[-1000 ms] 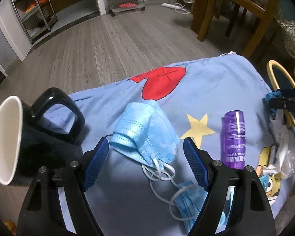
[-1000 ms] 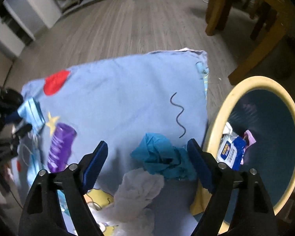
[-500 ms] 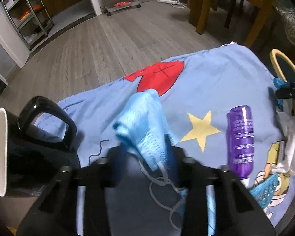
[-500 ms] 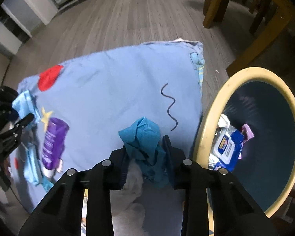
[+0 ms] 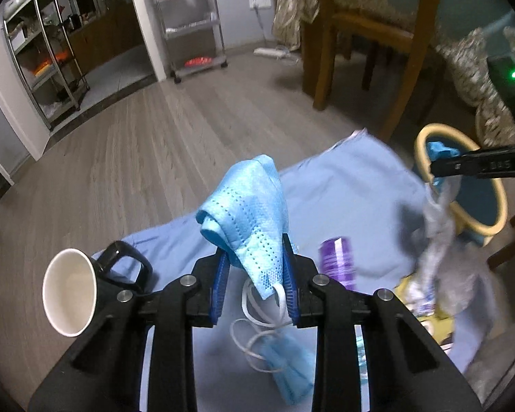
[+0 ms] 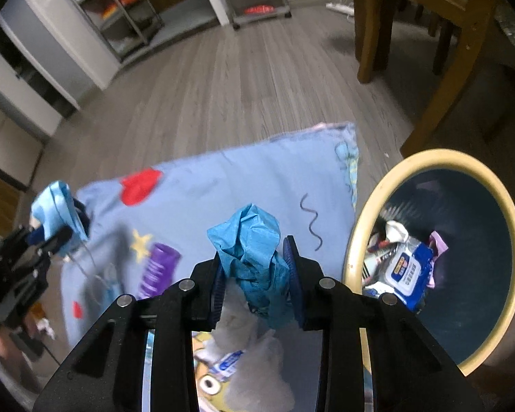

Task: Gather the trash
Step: 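Carry the mask and blue cloth over the bin and open both tools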

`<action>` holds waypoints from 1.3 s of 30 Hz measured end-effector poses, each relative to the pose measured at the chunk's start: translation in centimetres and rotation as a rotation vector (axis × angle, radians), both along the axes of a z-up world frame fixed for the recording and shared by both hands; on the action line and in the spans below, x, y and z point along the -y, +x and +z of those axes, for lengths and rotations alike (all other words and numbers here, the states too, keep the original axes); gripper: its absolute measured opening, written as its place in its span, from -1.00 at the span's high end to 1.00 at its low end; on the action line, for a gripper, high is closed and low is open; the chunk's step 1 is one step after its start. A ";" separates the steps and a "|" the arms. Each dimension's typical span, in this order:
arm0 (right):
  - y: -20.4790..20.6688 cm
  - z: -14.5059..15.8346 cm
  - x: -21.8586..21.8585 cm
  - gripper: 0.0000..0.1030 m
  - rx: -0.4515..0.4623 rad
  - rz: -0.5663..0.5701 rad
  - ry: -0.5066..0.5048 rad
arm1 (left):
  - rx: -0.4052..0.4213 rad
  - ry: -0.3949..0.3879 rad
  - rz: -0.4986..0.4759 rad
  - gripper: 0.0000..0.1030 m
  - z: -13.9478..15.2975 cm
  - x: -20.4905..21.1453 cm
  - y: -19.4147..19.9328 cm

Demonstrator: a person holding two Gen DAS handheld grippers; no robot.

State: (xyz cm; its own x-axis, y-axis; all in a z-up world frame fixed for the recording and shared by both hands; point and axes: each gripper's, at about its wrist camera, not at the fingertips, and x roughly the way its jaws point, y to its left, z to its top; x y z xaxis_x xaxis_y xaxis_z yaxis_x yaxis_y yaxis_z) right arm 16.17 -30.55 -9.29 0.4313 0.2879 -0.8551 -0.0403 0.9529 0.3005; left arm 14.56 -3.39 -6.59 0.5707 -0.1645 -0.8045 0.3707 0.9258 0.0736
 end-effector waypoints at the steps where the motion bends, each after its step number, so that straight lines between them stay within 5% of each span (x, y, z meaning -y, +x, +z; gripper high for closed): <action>1: -0.2 0.5 0.2 0.35 0.014 -0.005 0.012 | 0.006 -0.007 -0.005 0.47 0.6 0.2 -0.3; 9: -2.8 5.0 3.3 0.35 0.138 -0.071 0.081 | 0.073 -0.029 -0.095 0.47 5.1 4.2 -2.4; 16: -5.6 5.3 8.3 0.35 0.165 -0.185 0.107 | 0.090 -0.049 -0.202 0.47 6.6 9.0 -4.1; 27: -7.6 1.0 16.2 0.35 0.089 -0.432 0.160 | 0.017 -0.062 -0.353 0.47 4.2 16.4 -5.0; 39: -8.1 -0.4 18.7 0.35 0.085 -0.522 0.193 | -0.058 -0.091 -0.456 0.47 1.5 23.0 -4.9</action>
State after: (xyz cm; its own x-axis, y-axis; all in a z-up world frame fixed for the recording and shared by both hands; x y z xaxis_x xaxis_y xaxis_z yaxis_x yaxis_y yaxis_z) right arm 8.11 -49.27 -9.72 0.6236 0.1655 -0.7640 0.3899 0.7812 0.4875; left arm 9.64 -26.44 -5.12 0.3784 -0.4597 -0.8034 0.7420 0.6695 -0.0335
